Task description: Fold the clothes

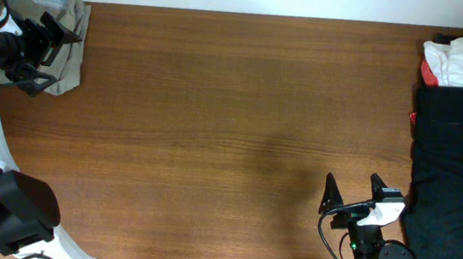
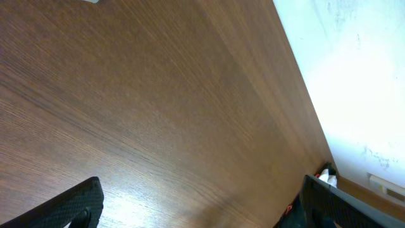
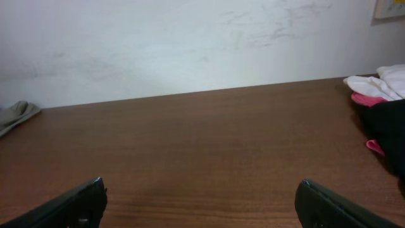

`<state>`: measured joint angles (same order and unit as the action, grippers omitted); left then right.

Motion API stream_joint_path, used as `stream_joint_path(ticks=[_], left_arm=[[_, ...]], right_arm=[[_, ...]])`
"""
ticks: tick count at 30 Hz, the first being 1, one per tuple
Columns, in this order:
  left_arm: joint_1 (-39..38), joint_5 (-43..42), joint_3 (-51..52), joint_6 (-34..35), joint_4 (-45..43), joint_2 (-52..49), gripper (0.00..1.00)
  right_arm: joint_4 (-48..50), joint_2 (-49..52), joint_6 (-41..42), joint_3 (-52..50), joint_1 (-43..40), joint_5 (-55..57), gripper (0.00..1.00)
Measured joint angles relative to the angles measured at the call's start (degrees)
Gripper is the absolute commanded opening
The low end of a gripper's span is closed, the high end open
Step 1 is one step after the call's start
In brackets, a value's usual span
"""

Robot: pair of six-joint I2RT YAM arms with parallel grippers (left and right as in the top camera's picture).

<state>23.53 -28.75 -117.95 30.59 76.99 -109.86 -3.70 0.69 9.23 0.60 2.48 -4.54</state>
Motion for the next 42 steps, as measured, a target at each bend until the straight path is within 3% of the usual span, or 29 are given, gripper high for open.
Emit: stream_joint_path(ticks=[21,25,28,29,30,32,34,36,39,42], left_arm=[[-0.26,0.50,0.00,0.00,0.00,0.11,0.99],[-4.52,5.03,2.54,-0.02,-0.35,7.54,0.99],[-12.13,8.87,12.48,0.04,-0.44,23.21,0.99],[-16.28,17.44,24.41,0.00,-4.55,34.47,0.99],[-17.25,19.78,28.15,0.00,-5.64,37.35,0.99],[-19.82,27.98,49.55,0.00,-8.72,52.13,0.99],[-19.89,32.72,63.06,-0.11,-25.24,64.83,0.99],[-19.93,34.67,72.06,-0.72,-36.17,73.85,0.99],[-19.93,35.41,85.35,-5.20,-47.47,85.13,0.99],[-19.93,33.48,93.92,-12.13,-56.70,89.55,0.99]], right_arm=[[-0.02,0.00,0.07,0.00,0.00,0.00,0.99],[-0.02,0.00,0.04,0.00,0.00,0.00,0.99],[-0.11,-0.13,0.07,0.00,0.00,0.02,0.99],[-0.09,-0.11,0.04,0.00,-0.04,0.00,0.99],[-0.13,-0.24,0.04,0.00,-0.04,0.00,0.99],[-0.13,-0.07,0.04,0.00,-0.04,0.02,0.99],[-0.15,-0.11,0.04,0.02,-0.04,0.00,0.99],[-0.13,-0.11,0.04,0.02,-0.04,0.00,0.99],[-0.15,-0.11,0.04,0.02,-0.04,0.02,0.99],[-0.15,-0.11,0.04,0.02,-0.04,0.02,0.99]])
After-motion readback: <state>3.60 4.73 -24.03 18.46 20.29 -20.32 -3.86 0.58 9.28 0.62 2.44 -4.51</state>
